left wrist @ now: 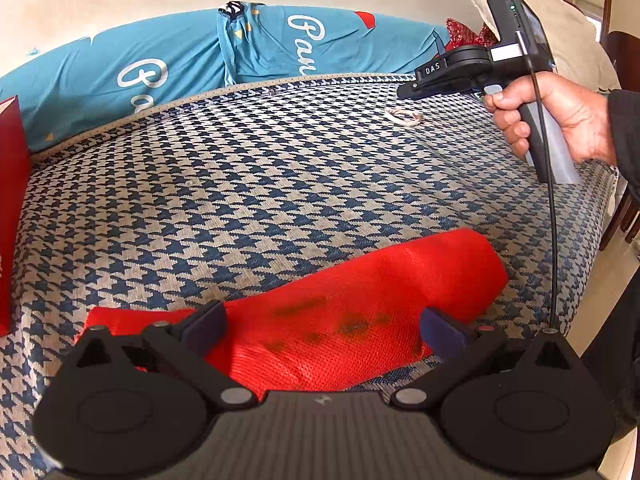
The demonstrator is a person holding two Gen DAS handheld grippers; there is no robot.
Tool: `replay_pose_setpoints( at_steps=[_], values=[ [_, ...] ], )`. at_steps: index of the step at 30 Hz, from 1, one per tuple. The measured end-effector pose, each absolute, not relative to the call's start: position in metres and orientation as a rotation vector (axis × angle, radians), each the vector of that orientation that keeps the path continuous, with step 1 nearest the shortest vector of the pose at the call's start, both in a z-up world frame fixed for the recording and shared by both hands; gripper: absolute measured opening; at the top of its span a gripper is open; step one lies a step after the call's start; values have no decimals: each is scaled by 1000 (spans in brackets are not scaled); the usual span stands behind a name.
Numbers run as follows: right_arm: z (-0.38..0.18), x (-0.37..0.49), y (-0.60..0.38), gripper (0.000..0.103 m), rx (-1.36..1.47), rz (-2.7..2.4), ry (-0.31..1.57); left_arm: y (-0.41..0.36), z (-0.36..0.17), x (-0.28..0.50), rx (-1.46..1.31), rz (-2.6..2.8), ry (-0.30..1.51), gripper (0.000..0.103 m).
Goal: Fold shopping bag
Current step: 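Release the red bag and move the right tool to the string loop, then grasp the coiled string loop with the right tool and stretch it open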
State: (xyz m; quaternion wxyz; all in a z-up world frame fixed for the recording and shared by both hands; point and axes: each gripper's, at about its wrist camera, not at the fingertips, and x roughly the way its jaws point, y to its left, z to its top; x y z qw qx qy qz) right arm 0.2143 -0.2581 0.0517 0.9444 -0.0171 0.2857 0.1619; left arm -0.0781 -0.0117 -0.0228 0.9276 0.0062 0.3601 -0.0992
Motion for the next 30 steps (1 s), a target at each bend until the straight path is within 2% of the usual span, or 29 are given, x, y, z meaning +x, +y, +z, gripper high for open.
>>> replay_pose_setpoints(
  at_steps=[12,19,24,30],
  values=[
    [12,260,-249,12,-144,293,707,-11,-22,-75,0,-203,740,103],
    [11,265,-254,12,-120,324,758,-11,-21,-75,-3,-201,743,103],
    [17,257,-258,16,-80,429,877,-11,-21,-74,-6,-202,744,103],
    [14,219,-239,25,-183,586,935,-11,-21,-74,-15,-201,745,103]
  ],
)
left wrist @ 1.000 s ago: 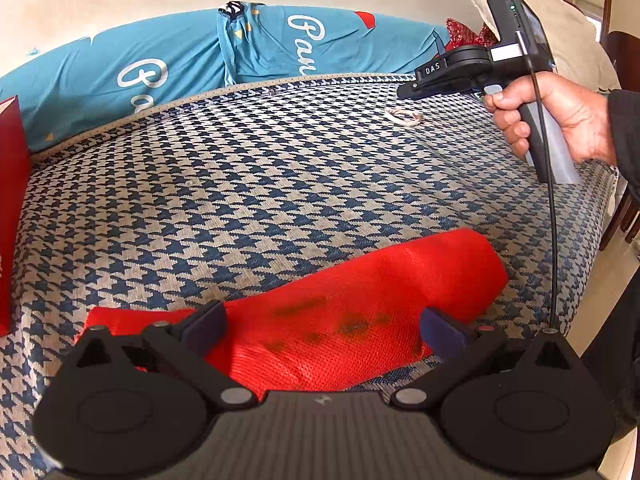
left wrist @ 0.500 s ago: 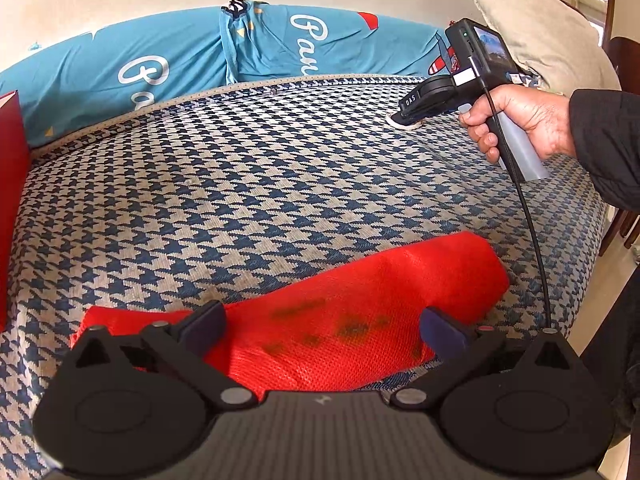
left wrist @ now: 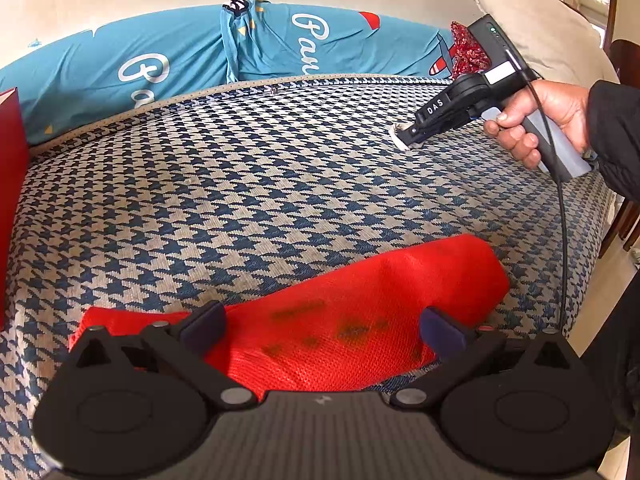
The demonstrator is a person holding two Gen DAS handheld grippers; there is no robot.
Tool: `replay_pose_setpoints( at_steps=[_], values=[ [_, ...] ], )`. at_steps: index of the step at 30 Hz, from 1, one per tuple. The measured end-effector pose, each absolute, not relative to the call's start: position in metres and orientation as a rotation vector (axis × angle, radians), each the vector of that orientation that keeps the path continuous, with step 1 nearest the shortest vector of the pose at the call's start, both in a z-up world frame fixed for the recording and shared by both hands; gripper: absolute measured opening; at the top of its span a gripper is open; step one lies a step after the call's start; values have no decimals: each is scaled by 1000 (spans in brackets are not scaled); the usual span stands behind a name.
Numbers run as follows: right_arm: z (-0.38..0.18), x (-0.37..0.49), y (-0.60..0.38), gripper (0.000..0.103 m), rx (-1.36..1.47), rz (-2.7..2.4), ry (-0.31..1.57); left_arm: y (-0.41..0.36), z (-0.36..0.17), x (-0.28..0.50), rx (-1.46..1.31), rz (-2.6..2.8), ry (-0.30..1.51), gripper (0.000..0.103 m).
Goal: Fold shopping bag
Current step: 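Grasp the coiled string loop with the right tool and stretch it open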
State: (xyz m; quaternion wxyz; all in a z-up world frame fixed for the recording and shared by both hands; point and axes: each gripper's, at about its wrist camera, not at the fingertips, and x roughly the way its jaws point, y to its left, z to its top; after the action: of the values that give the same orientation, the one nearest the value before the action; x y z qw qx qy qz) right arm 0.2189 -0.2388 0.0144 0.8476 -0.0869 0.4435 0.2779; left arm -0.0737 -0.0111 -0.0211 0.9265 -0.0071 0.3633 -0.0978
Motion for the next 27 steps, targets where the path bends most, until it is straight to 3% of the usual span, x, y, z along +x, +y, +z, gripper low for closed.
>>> replay_pose_setpoints(
  at_steps=[7,21,27],
  values=[
    [14,163,-207,30,-308,577,926,-12,-22,-74,-15,-199,744,103],
    [11,169,-193,41,-259,481,880,-13,-22,-72,-16,-196,745,103],
    [7,176,-202,55,-197,507,836,-13,-22,-72,-17,-196,745,103]
  ],
)
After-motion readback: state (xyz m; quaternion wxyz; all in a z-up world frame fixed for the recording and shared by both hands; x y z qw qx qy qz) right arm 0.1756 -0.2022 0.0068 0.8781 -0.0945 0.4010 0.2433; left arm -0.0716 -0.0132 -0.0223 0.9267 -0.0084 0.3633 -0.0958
